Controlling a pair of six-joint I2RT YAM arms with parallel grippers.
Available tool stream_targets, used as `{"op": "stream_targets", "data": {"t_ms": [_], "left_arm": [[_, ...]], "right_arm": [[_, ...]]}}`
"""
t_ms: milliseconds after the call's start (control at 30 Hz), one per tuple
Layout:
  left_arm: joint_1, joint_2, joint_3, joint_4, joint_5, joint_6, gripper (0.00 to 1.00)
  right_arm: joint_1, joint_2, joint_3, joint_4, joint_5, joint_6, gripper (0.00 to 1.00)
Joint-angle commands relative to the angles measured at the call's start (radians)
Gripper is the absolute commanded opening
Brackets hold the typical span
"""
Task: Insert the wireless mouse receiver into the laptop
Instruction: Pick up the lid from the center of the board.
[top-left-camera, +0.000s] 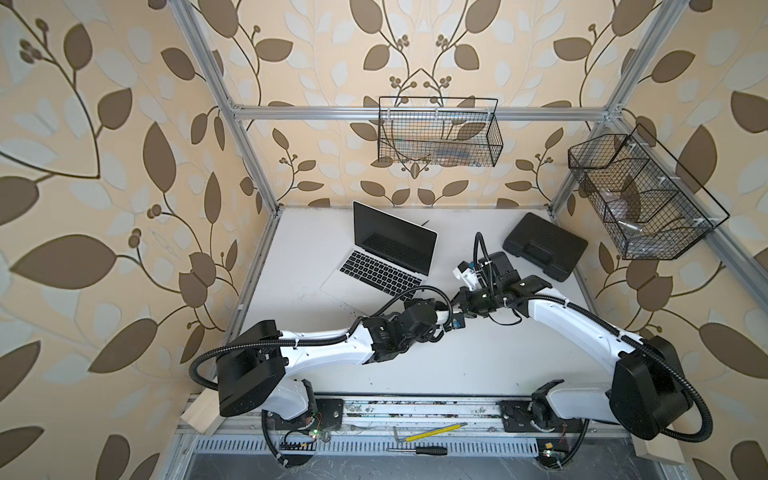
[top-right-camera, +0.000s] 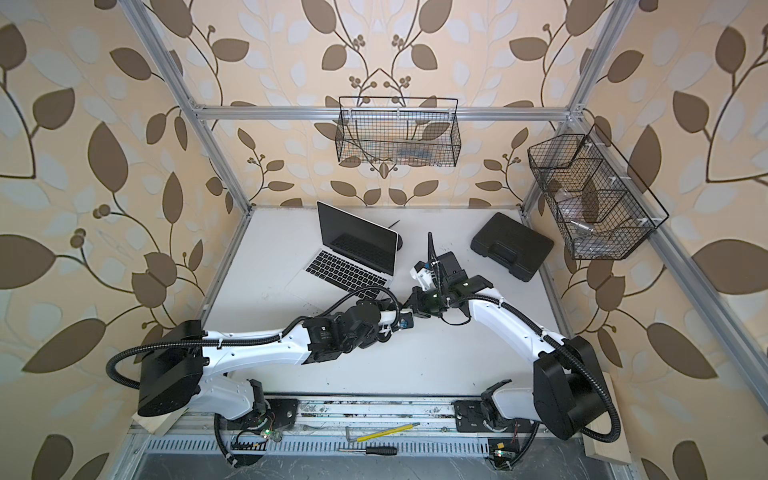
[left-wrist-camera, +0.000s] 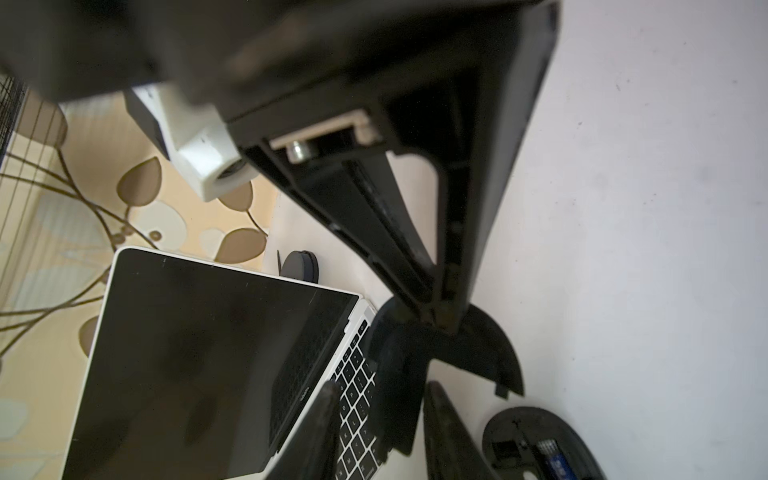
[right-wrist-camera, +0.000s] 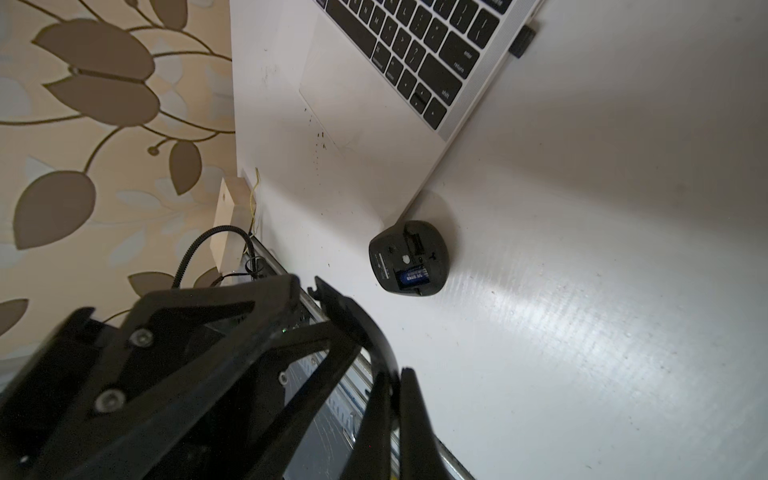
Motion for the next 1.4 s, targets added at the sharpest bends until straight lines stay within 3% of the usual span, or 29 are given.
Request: {"op": "stream_targets", "data": {"t_ms": [0, 200, 267, 400, 633, 867, 933, 1133, 1367], "left_arm": [[0.01, 0.033, 0.018, 0.024, -0.066, 0.077, 0.33], [0.045, 0.039, 0.022, 0.002, -0.021, 0.1, 0.37], [0.049, 0.042, 0.02, -0.003, -0.001, 0.116, 0.45], [0.059, 0.053, 0.021, -0.016, 0.021, 0.108, 0.5], [0.072, 0.073, 0.031, -0.023, 0.021, 0.111, 0.34], [0.092, 0.071, 0.025, -0.037, 0.047, 0.12, 0.26], [0.106, 0.061, 0.009, -0.043, 0.072, 0.136, 0.36], [0.127, 0.027, -0.009, -0.076, 0.132, 0.174, 0.45], [0.134, 0.023, -0.008, -0.067, 0.123, 0.197, 0.2]], "right_arm": [[0.009, -0.011, 0.0, -0.001, -0.073, 0.028, 0.0], [-0.001, -0.026, -0.006, 0.0, -0.09, 0.036, 0.0], [0.0, -0.02, -0.009, 0.003, -0.099, 0.038, 0.0], [-0.003, -0.012, -0.009, 0.007, -0.104, 0.038, 0.0], [0.0, -0.013, -0.019, 0.037, -0.139, 0.055, 0.0], [-0.016, -0.028, -0.063, 0.129, -0.235, 0.113, 0.0], [-0.025, -0.037, -0.074, 0.151, -0.258, 0.133, 0.0], [-0.052, -0.027, -0.075, 0.092, -0.285, 0.084, 0.0], [-0.071, -0.02, -0.073, 0.073, -0.316, 0.058, 0.0]]}}
